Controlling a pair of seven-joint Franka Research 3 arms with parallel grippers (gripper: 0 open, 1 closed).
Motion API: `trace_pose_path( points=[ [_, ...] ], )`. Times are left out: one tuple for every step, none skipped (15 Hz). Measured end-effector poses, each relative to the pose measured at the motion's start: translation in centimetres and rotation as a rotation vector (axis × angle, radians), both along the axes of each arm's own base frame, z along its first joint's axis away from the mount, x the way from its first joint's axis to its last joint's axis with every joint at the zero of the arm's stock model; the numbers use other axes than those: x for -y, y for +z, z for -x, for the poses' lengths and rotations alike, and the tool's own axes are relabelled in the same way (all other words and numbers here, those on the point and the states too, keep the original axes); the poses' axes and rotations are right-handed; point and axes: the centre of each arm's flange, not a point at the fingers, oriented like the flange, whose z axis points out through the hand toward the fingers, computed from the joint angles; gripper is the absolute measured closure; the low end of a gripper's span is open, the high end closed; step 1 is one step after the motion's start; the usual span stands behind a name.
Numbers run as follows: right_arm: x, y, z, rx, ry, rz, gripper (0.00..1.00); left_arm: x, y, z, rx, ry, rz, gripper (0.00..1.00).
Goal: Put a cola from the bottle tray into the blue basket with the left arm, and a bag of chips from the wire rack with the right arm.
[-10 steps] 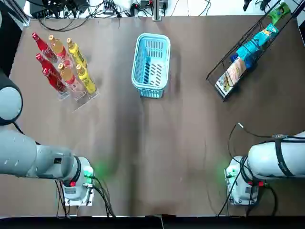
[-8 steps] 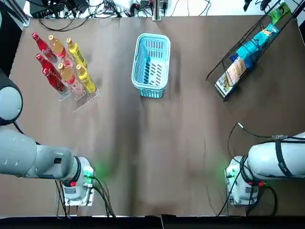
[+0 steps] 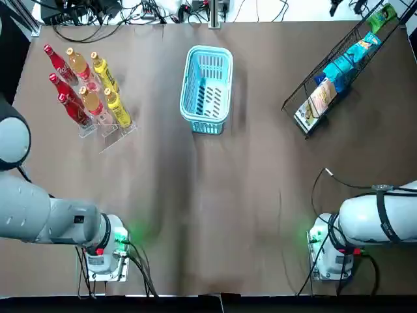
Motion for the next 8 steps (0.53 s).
trace_pose_path(
  points=[
    [-1.9, -0.5, 0.2, -0.010, 0.035, 0.000, 0.00, -1.0, -0.7, 0.0, -0.015, 0.017, -0.002, 0.00],
    [-4.3, -1.3, 0.4, -0.026, 0.076, 0.002, 0.00, -2.1, -1.5, -0.2, -0.028, 0.027, -0.005, 0.00],
    [-6.7, -2.3, 0.7, -0.043, 0.117, 0.005, 0.00, -3.3, -2.6, -0.3, -0.040, 0.019, -0.009, 0.00],
    [-8.9, -3.3, 1.0, -0.060, 0.153, 0.007, 0.00, -4.3, -3.9, -0.5, -0.054, -0.017, -0.019, 0.00],
    [-10.8, -4.1, 1.2, -0.073, 0.184, 0.010, 0.00, -5.0, -5.3, -0.5, -0.072, -0.073, -0.032, 0.00],
    [-12.5, -4.8, 1.4, -0.083, 0.213, 0.012, 0.00, -5.6, -6.6, -0.5, -0.088, -0.126, -0.039, 0.00],
    [-14.2, -5.4, 1.7, -0.086, 0.240, 0.012, 0.00, -6.2, -7.6, -0.3, -0.104, -0.163, -0.039, 0.00],
    [-15.8, -5.9, 2.0, -0.092, 0.268, 0.012, 0.00, -7.0, -8.2, -0.1, -0.119, -0.188, -0.036, 0.00]
  ],
)
